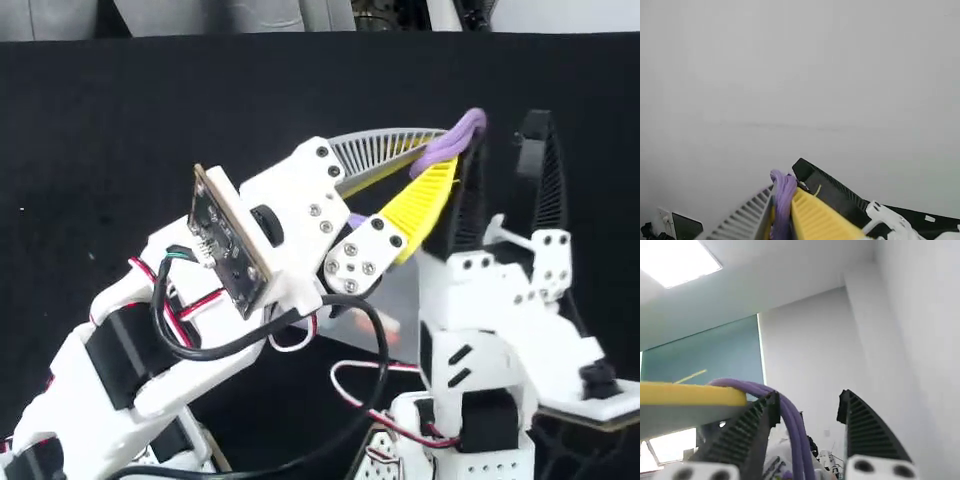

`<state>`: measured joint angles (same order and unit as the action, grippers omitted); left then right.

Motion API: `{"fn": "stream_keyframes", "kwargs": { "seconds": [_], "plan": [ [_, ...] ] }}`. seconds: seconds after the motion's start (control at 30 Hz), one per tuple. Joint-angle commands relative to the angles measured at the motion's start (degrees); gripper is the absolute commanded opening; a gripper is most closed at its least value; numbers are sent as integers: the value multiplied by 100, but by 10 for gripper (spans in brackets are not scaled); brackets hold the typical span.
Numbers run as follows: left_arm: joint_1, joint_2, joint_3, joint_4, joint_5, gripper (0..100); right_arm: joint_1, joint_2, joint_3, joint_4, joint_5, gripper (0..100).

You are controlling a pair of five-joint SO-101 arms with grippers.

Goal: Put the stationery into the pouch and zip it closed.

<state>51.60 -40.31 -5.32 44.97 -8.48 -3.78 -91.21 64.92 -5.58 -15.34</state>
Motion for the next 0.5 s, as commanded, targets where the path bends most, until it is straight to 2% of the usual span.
{"fn": "stream_keyframes", "kwargs": {
  "seconds": [0.0, 0.07, 0.33, 0.47],
  "plan": [
    [145, -281, -31, -105, 0, 29, 448, 374, -462, 53, -308, 78],
    [136, -308, -31, -114, 0, 30, 440, 374, -558, 70, -308, 8],
    [-462, -264, -549, -114, 9, 30, 396, 611, -840, 97, -308, 11],
    [-690, -246, -620, -176, 9, 30, -149, 804, -769, 132, -308, 15]
  ]
}}
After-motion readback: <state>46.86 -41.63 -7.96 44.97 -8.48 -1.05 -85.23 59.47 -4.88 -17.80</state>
